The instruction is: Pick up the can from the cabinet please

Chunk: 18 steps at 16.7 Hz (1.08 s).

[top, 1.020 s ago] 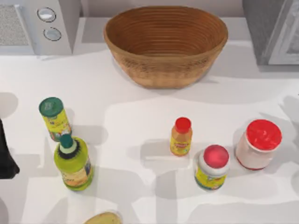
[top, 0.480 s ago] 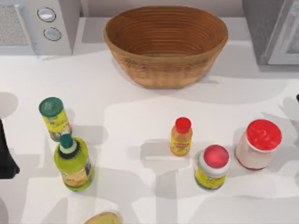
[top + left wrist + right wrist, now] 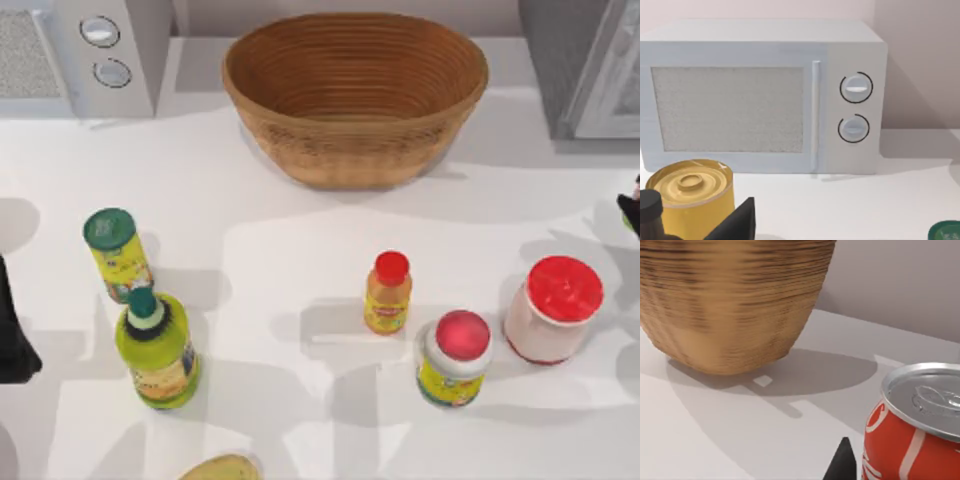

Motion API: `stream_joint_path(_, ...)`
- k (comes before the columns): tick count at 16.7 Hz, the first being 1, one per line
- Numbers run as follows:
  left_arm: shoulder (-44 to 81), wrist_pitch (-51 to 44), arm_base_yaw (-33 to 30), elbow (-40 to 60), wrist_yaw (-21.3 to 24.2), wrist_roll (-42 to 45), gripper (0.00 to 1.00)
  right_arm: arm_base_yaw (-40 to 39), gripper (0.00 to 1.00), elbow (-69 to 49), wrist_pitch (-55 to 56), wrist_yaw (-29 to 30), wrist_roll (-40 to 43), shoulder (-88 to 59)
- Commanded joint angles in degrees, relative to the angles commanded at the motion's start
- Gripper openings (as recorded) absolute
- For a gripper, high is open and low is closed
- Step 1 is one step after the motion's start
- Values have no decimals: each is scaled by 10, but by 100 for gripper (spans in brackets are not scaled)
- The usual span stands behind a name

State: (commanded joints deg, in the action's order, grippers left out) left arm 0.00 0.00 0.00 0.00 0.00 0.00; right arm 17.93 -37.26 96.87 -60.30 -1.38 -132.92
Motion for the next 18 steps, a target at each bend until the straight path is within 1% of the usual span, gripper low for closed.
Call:
stream_joint_path(12,0,0,0,0,0,0,100,0,98,0,0,0,0,0)
stream_joint_path(13,0,0,0,0,0,0,100,0,100,0,0,0,0,0)
stream_joint_path(18,0,0,0,0,0,0,100,0,100,0,0,0,0,0)
